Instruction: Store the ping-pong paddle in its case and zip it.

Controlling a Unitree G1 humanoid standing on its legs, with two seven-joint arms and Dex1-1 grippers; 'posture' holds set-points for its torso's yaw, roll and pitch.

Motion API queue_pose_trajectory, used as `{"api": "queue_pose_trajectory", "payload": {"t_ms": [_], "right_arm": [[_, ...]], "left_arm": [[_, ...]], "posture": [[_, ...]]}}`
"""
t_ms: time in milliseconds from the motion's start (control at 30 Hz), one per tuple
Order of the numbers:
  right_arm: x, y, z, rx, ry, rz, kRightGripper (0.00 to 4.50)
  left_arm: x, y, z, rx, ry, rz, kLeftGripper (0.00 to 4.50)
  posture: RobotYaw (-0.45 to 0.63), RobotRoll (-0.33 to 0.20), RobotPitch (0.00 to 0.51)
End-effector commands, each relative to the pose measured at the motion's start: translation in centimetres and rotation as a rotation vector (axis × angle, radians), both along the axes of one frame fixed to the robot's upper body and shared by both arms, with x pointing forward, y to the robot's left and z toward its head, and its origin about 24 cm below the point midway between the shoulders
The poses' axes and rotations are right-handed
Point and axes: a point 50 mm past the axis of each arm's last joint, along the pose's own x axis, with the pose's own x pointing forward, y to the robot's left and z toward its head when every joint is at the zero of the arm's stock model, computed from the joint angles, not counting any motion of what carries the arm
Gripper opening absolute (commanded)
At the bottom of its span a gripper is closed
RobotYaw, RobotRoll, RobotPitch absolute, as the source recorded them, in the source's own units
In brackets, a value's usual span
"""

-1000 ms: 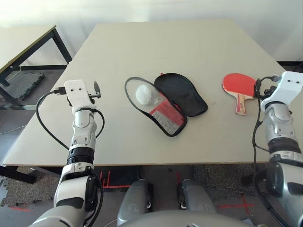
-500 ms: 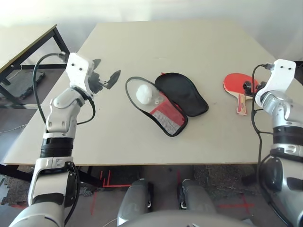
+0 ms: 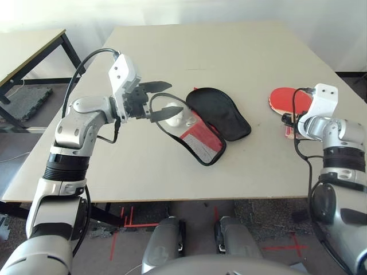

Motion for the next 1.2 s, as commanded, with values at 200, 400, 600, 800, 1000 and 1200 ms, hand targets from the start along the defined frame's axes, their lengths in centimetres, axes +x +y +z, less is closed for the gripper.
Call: {"api": "queue_pose_trajectory", "payload": {"t_ms": [200,400,600,800,1000,1200], "right_arm": [[0.5,0.8,-0.4,0.012,0.003,0.012,2.75],[0.4,1.5,0.6,0.007,-0.021,0.058,1.09],[0.2,3.9,3.2,-0.018,-0.085,0.209,1.09],[0.1,6.4,5.4,-0.032,-0.135,0.353,1.09],[0.4,11.0,7.0,-0.015,-0.163,0.599,1.09],[0.7,13.3,6.1,-0.016,-0.120,0.735,1.09]], "left_arm": [[-0.8,0.1,-0.7,0.056,0.033,-0.054,4.50],[-0.9,0.5,-1.1,0.068,0.038,-0.052,4.50],[-0.6,1.0,-1.4,0.086,0.037,-0.029,4.50],[-0.5,1.5,-1.8,0.093,0.038,-0.014,4.50],[-0.8,2.6,-2.3,0.134,0.044,0.022,4.50],[-1.1,2.8,-2.3,0.125,0.031,0.041,4.50]], "posture": [[0.09,0.000,0.046],[0.08,0.000,0.053],[0.06,0.000,0.060],[0.07,0.000,0.064],[0.08,0.000,0.063],[0.12,0.000,0.061]]}}
